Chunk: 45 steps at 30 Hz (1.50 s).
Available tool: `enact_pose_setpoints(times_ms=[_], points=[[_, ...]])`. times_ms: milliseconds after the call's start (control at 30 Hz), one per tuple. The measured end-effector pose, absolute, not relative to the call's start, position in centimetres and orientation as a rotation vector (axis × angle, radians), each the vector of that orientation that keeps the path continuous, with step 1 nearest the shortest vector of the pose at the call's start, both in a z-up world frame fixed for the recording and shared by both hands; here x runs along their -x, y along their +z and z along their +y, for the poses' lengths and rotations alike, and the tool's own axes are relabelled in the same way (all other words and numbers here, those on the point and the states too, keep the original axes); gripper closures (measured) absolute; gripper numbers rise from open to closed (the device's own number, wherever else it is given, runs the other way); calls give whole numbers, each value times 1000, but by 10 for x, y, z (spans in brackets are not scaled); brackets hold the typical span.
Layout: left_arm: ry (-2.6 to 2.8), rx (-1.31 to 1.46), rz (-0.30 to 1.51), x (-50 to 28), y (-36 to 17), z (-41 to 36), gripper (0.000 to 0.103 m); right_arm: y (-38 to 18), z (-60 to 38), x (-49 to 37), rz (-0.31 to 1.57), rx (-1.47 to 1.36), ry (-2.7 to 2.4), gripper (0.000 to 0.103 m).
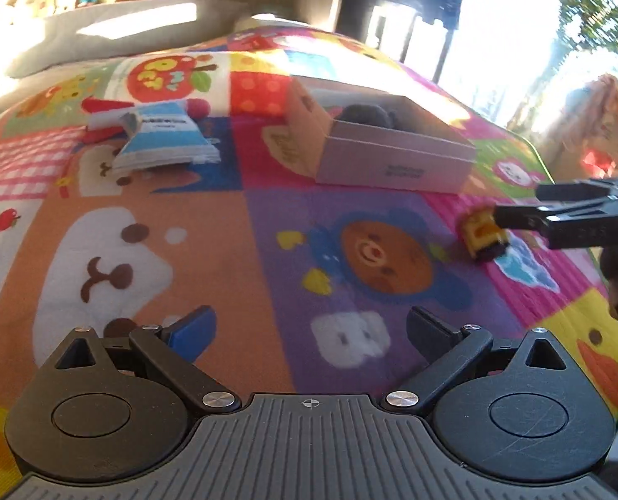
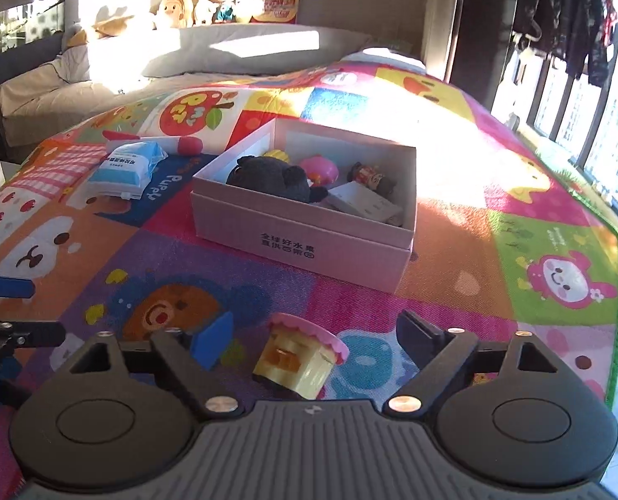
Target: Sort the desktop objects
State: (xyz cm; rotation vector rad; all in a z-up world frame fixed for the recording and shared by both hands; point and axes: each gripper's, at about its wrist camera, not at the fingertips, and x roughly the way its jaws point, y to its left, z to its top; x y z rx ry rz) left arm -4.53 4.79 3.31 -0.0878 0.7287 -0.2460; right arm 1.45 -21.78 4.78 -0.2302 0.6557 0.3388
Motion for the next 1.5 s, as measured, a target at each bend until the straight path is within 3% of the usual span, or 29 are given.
enact_pose_setpoints(times_ms=[200,333,533,667,933,1267,1500], points=[[-259,-24,830,84,36,31,3,27,-221,19,614,266,335,3],[-253,38,904,93,35,33,24,8,-219,30,621,237,315,0],[-329,108,911,90,38,24,20,-4,-219,32,643,218,290,0],[-341,79,902,79,36,8,11,-6,-224,30,657,191,240,0],[-297,19,845,47,30,-18,10,-6,-248,26,662,60,106,0],[-282,-38,796,-3,21,-36,12,-8,-257,20,688,-7,75,0],[-265,-130,723,-24,18,-46,23,-10,-261,14,722,-40,58,0]])
